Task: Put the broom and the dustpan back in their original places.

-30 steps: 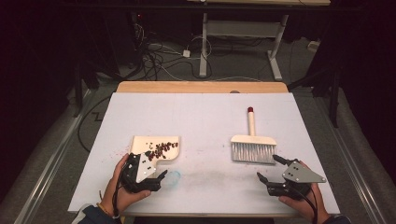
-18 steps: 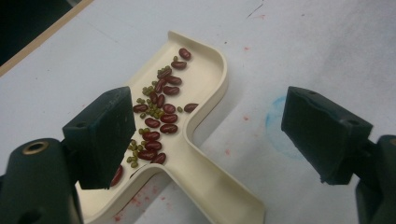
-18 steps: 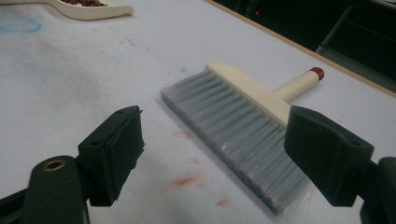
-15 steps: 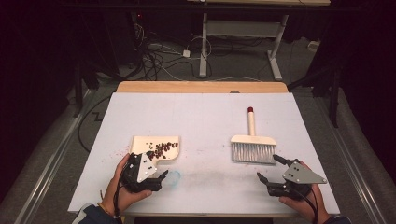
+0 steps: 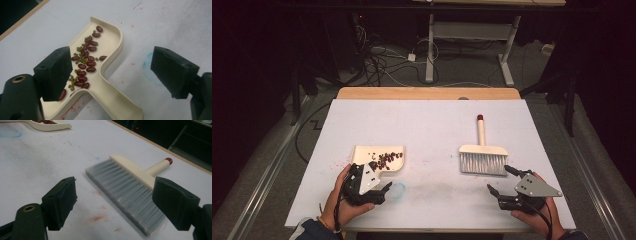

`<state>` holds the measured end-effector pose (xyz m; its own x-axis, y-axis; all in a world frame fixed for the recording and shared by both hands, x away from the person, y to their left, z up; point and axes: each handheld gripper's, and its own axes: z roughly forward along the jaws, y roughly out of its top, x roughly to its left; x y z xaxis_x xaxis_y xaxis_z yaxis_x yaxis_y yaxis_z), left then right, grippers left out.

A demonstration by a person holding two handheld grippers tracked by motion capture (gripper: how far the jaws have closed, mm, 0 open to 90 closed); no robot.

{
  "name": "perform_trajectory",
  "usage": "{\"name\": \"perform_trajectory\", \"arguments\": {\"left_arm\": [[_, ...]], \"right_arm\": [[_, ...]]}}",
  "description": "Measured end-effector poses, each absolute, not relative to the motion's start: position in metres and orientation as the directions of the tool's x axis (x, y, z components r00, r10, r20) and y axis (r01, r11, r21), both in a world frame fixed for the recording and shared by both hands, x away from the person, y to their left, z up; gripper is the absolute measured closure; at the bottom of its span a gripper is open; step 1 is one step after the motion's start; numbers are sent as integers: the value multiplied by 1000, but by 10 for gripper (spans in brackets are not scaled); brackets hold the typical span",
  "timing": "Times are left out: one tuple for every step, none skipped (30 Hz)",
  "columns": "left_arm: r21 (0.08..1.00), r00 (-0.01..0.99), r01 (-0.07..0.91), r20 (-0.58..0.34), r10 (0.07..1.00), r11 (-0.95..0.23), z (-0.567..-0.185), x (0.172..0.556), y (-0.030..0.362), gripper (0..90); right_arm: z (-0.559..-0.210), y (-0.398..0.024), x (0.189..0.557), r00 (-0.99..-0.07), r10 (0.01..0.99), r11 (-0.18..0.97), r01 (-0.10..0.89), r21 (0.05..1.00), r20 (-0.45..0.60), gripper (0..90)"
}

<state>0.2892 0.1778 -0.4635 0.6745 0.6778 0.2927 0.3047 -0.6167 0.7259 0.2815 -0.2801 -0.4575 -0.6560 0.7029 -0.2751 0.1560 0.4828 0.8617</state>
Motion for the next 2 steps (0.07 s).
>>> {"name": "perform_trajectory", "arguments": {"left_arm": [[728,674,305,291,679,-614,-463,290,178,168],[729,673,307,288,681,-612,-463,290,178,168]], "right_arm": [[-457,-280,282,-654,703,485,155,861,-279,199],[-457,-280,282,-653,705,485,156,860,-279,199]]}}
